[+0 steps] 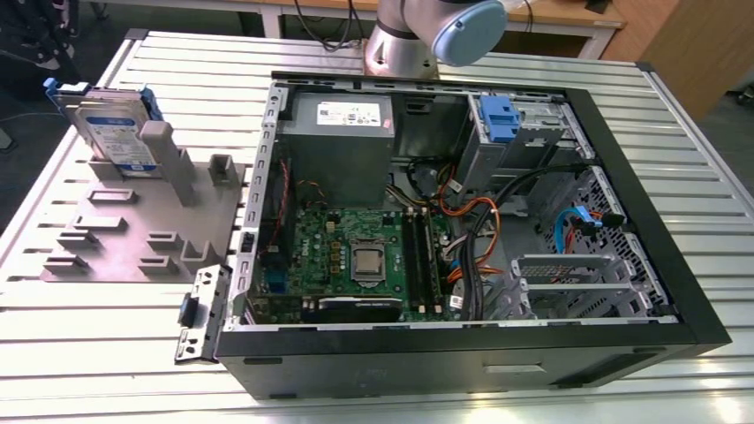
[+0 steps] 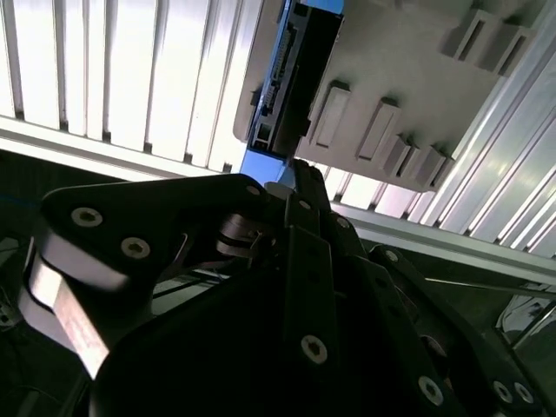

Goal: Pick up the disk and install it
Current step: 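Pick up the disk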

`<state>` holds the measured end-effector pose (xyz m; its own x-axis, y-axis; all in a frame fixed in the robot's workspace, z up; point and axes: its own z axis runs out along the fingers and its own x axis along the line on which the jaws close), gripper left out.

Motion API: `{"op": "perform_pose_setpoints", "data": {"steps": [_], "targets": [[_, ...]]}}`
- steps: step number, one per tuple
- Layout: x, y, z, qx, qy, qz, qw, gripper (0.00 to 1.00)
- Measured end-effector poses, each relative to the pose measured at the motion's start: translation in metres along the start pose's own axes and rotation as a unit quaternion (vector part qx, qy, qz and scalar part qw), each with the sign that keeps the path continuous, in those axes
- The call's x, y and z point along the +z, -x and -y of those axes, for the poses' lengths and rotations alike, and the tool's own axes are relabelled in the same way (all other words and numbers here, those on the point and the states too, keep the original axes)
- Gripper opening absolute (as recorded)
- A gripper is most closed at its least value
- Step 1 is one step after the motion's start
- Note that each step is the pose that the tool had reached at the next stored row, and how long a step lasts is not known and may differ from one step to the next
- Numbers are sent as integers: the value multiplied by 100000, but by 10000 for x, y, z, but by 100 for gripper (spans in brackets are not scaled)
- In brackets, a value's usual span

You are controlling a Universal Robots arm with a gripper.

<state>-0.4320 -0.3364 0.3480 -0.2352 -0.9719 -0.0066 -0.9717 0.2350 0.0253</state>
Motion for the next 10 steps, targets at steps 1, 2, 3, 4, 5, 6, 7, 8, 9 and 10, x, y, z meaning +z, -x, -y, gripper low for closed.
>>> {"op": "perform_pose_setpoints", "data": {"steps": [1, 2, 3, 4, 5, 6, 7, 8, 9, 10], "targets": [[2, 0, -1, -259, -3, -5, 100000, 11], [3, 0, -2, -897, 4, -25, 99996, 11], [5, 0, -2, -1757, 11, -48, 99985, 11], [9, 0, -2, -2659, 13, -68, 99965, 11], [11, 0, -2, -3607, 22, -95, 99935, 11], [15, 0, -2, -4509, 27, -117, 99898, 11], [18, -1, -1, -5405, 33, -139, 99854, 11], [22, 0, -2, -6302, 39, -161, 99801, 11], [24, -1, -2, -6960, 50, -179, 99757, 11], [26, -2, -5, -7240, 48, -180, 99737, 11]]}}
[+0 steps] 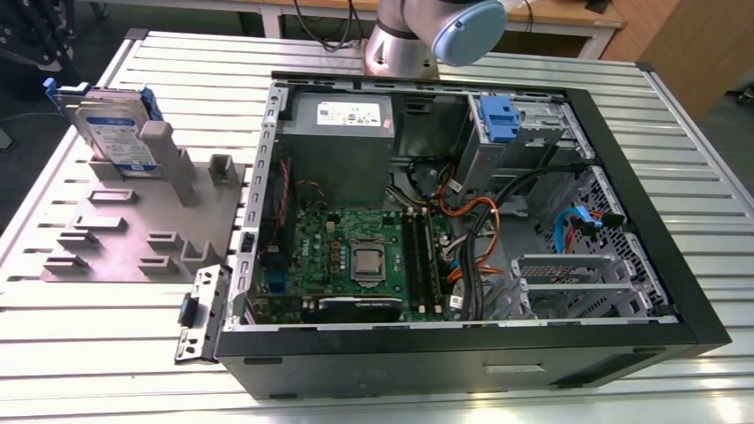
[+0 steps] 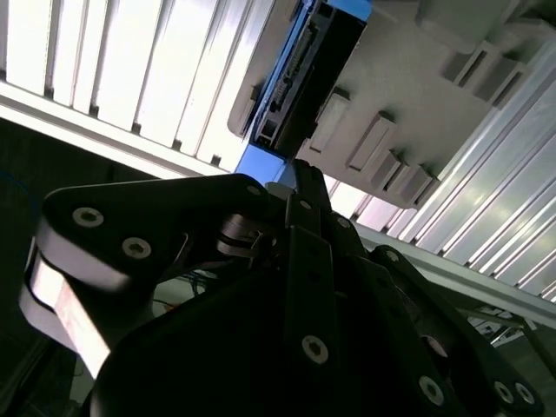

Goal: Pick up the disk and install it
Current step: 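Pick up the disk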

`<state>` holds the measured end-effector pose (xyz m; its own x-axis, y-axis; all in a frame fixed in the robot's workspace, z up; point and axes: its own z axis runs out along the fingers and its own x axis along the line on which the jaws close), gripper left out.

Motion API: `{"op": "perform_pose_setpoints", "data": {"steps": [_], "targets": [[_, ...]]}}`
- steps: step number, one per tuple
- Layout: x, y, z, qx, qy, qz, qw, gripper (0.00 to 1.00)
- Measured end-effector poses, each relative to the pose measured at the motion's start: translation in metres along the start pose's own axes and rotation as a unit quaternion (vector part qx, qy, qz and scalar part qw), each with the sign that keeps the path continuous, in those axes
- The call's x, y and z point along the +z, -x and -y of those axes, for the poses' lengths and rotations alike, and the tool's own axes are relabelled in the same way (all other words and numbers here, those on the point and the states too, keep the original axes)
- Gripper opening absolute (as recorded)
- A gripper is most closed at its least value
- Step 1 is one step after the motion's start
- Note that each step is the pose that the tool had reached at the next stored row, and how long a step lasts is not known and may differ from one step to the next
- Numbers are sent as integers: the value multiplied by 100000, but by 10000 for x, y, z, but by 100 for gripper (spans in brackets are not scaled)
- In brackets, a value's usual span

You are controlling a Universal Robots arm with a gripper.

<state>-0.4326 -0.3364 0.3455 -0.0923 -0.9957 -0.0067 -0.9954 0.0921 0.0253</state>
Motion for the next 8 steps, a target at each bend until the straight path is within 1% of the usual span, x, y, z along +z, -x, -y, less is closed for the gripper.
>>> {"op": "perform_pose_setpoints", "data": {"steps": [8], "targets": [[0, 0, -4, -184, 1, -2, 100000, 11]]}}
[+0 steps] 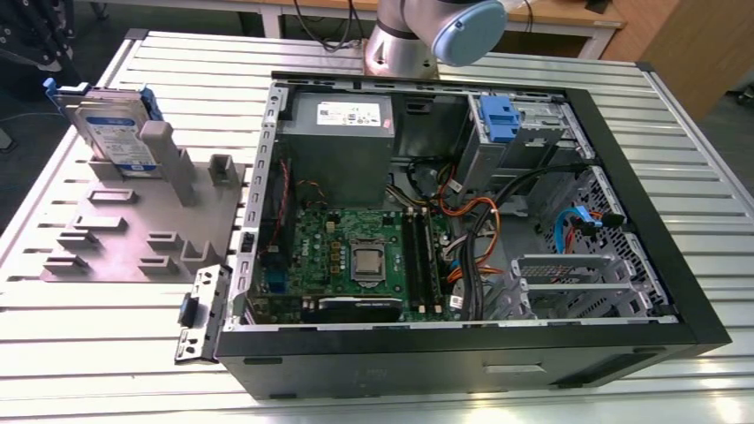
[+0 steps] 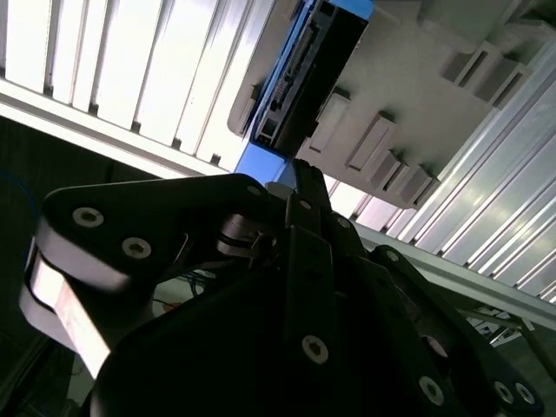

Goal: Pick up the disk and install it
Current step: 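Pick up the disk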

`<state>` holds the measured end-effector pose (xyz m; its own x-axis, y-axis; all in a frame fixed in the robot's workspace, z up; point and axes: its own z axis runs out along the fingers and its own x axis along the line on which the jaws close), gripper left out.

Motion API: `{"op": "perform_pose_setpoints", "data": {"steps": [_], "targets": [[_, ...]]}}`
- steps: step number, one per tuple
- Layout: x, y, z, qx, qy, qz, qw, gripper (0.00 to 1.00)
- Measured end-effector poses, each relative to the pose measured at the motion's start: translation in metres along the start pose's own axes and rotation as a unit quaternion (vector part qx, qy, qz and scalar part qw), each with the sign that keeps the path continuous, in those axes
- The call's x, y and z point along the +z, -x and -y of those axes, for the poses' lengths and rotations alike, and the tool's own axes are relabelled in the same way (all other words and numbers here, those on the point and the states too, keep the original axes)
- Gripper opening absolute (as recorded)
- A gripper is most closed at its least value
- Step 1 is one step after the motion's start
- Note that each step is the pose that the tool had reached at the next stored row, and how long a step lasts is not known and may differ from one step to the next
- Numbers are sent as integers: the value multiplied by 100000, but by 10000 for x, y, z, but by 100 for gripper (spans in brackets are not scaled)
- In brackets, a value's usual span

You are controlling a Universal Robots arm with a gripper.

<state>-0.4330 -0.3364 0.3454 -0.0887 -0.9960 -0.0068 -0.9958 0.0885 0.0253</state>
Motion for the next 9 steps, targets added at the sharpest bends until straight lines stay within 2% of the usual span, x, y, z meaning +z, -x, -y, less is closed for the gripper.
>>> {"op": "perform_pose_setpoints", "data": {"steps": [9], "targets": [[1, -3, -33, -356, 4, -12, 99999, 11]]}}
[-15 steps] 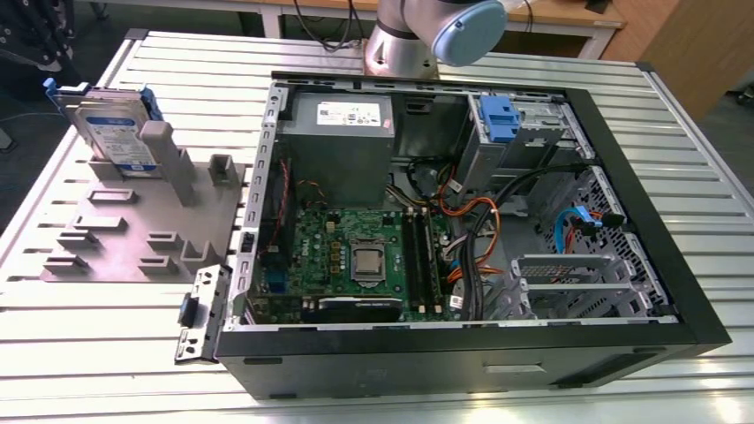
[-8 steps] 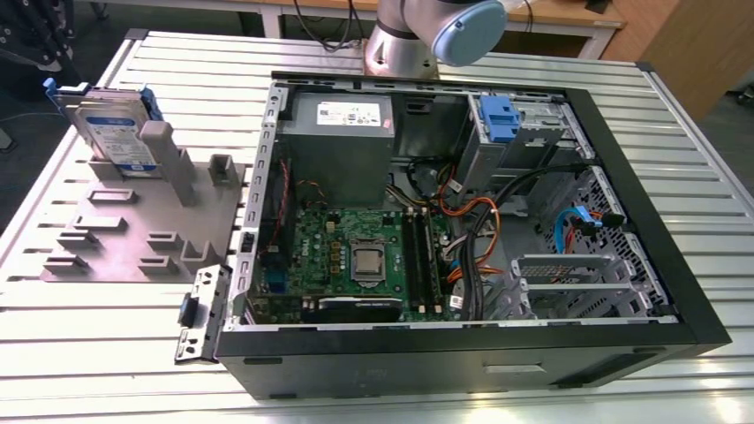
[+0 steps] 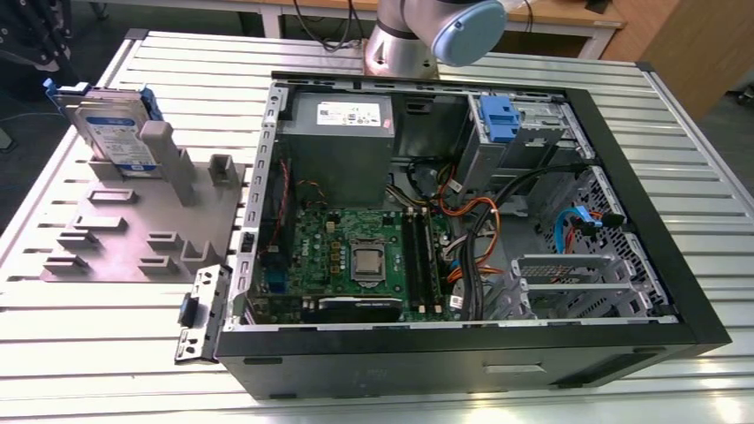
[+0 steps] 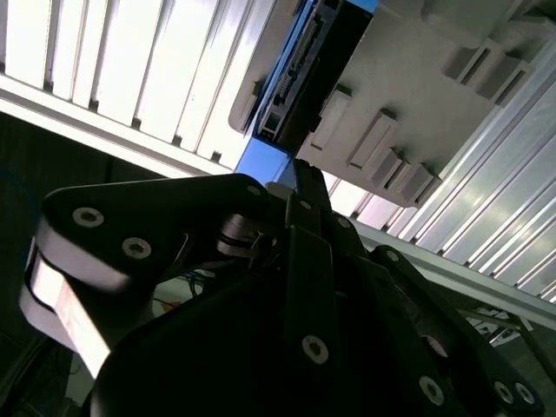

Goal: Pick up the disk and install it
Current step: 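Pick up the disk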

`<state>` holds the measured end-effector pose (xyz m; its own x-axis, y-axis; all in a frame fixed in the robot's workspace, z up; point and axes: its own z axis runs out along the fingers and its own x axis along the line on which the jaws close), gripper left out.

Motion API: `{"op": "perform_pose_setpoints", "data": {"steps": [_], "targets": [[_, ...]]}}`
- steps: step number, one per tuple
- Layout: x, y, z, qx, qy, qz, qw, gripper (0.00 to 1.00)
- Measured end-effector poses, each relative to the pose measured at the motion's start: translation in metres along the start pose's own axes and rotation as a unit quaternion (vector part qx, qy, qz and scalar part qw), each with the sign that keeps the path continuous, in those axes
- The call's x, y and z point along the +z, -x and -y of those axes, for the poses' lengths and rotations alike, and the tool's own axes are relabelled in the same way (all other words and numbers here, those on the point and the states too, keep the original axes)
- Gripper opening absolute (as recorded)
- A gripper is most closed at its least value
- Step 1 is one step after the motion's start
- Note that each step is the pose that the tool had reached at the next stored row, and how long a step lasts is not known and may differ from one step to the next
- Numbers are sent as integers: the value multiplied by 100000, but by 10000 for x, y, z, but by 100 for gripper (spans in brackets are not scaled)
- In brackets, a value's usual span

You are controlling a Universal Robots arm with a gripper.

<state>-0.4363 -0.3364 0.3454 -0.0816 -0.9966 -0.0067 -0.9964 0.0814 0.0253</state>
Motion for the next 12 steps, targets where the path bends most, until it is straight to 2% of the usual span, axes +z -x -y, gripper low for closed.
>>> {"op": "perform_pose_setpoints", "data": {"steps": [4, 12], "targets": [[1, 0, -20, -479, 2, -9, 99999, 11], [2, 0, -23, -476, -2, -8, 99999, 11]]}}
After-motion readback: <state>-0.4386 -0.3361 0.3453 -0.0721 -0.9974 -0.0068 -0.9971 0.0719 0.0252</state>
